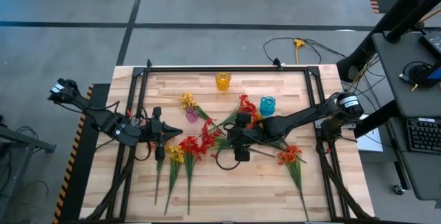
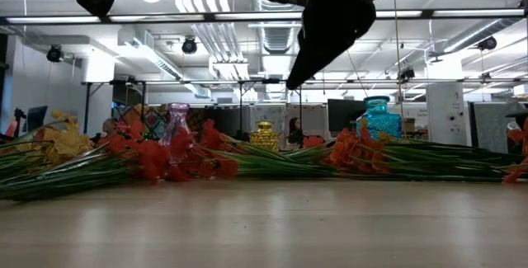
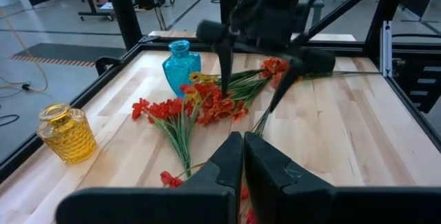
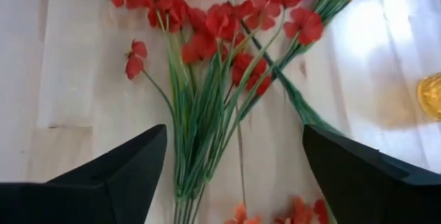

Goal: Sort flowers into vase by color
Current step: Put the center red flower into the blue vase

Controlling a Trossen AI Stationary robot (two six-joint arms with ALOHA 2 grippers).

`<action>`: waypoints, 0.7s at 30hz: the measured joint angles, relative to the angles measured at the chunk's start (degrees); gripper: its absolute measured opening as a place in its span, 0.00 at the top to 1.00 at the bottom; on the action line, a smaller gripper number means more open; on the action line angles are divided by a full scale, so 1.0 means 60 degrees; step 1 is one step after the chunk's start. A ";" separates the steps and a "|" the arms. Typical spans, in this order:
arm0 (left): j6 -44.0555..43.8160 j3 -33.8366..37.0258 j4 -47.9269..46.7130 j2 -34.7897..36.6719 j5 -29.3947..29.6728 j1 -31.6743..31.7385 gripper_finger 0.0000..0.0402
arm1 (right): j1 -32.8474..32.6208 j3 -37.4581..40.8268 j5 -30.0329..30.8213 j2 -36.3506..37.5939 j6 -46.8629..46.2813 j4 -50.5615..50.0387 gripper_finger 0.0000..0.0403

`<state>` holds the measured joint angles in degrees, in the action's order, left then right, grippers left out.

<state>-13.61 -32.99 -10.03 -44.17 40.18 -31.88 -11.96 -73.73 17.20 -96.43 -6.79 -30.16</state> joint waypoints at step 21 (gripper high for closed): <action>0.0000 0.0000 0.0038 -0.0003 -0.0004 0.0000 1.00 | 0.0355 0.0682 -0.0661 -0.0454 -0.0728 -0.0075 0.13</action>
<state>-13.61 -32.99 -9.80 -44.18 40.16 -31.88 -9.82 -69.64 13.23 -99.15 -11.16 -30.61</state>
